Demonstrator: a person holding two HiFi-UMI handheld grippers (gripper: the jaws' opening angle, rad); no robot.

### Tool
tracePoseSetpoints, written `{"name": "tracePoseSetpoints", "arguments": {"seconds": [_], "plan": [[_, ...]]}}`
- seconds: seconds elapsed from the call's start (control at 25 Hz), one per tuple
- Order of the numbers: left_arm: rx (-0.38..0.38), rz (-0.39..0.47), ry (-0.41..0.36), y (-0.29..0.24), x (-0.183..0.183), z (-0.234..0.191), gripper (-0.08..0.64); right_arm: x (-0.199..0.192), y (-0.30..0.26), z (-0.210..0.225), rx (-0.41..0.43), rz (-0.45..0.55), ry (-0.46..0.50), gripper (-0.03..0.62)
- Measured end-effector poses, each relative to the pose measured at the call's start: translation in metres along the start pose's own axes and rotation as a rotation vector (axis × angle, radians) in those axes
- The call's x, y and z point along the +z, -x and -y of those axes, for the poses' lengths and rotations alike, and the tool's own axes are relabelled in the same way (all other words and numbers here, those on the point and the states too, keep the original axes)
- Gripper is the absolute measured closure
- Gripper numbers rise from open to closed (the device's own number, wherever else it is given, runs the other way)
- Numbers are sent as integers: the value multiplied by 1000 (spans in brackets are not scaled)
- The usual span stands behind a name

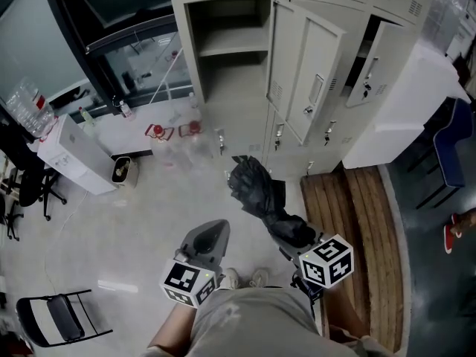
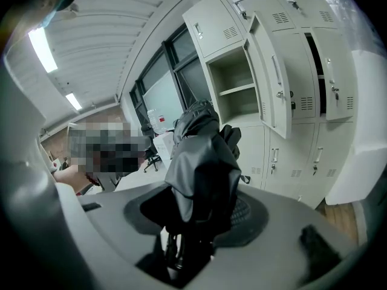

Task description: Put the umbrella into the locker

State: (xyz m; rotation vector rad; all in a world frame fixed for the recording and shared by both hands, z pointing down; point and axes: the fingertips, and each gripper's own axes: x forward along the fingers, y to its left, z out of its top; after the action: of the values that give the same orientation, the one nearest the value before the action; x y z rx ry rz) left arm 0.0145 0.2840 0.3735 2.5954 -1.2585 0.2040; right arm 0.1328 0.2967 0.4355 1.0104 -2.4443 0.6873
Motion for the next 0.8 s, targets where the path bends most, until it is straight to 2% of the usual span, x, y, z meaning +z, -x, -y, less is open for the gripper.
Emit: {"name": "tracePoseSetpoints", "arguments": {"seconds": [0.4,0.8], "plan": [[29,-2,-4,0,-6,22,545,-8,9,6,43,-7,23,387],[39,16,-2,-7,-4,17,545,-3,4,15,54,-15,30,387]]}}
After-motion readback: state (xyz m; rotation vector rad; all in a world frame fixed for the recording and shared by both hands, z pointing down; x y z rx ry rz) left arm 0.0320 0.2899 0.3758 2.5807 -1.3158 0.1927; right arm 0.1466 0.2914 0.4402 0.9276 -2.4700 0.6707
